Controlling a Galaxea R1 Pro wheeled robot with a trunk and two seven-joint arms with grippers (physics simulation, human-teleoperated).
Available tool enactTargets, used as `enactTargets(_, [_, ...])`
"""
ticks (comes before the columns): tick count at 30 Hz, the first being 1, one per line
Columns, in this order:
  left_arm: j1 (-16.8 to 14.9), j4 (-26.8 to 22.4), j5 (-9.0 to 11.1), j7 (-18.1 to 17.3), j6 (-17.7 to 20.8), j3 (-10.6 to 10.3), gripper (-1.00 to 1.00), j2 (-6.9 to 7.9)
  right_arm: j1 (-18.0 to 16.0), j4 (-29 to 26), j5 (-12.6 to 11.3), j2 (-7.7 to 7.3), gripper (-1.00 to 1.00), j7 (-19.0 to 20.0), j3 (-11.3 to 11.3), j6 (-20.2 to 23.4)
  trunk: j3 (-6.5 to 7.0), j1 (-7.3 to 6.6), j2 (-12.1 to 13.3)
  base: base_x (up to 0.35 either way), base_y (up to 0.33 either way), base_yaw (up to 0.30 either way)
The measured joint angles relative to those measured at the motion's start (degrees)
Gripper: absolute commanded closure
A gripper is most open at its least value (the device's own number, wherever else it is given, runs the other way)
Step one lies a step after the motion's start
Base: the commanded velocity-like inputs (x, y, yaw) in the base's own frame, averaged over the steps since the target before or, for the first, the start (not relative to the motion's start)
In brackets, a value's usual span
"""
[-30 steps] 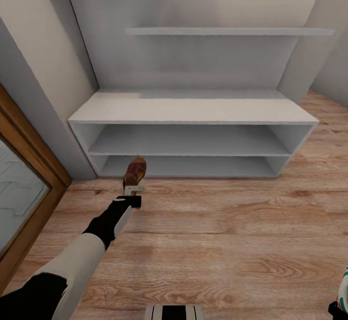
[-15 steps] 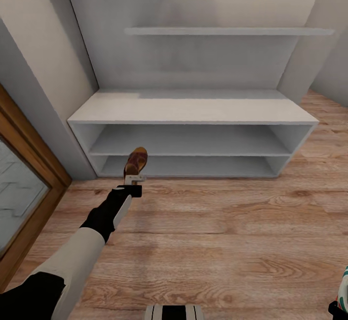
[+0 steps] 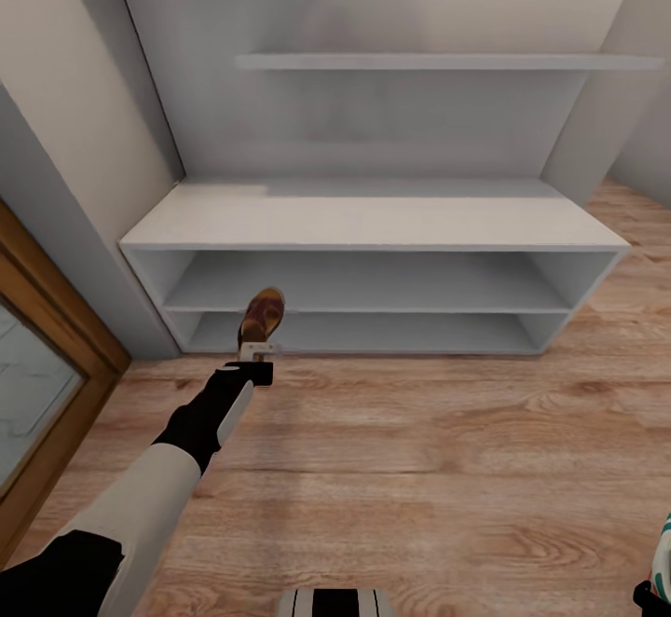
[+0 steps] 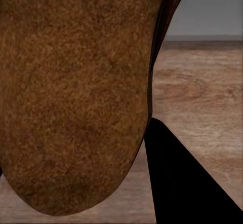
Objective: Pick up the two gym shoes and the two sandals from the corridor floor and place them onto the hallstand (shoe rack) in the corridor, making sure they are on the rack and not on the floor. Arrange them so the two gym shoes are next to each other and the two sandals are next to each other.
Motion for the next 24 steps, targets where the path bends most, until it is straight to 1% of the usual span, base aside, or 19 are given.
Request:
enactTargets(16, [0.02, -0.02, 0.10, 0.17, -0.40, 0.03, 1.00, -0.15, -0.02, 0.00, -0.08, 0.00, 1.00, -0.08, -0.05, -0.01, 0.00, 0.00, 0.00, 0.322, -0.143, 0.000])
enactTargets(20, [0.02, -0.04, 0.08, 0.24, -0.50, 0.25, 1.00, 0.03, -0.02, 0.01, -0.08, 0.00, 1.00, -0.07, -0.06, 0.01, 0.00, 0.00, 0.00, 0.334, -0.006, 0.000])
enactTargets(24, [0.02, -0.03, 0.10, 0.26, -0.54, 0.43, 1.00, 0.14, -0.02, 0.01, -0.08, 0.01, 1.00, -0.06, -0.05, 0.02, 0.00, 0.00, 0.00, 0.313, 0.121, 0.000])
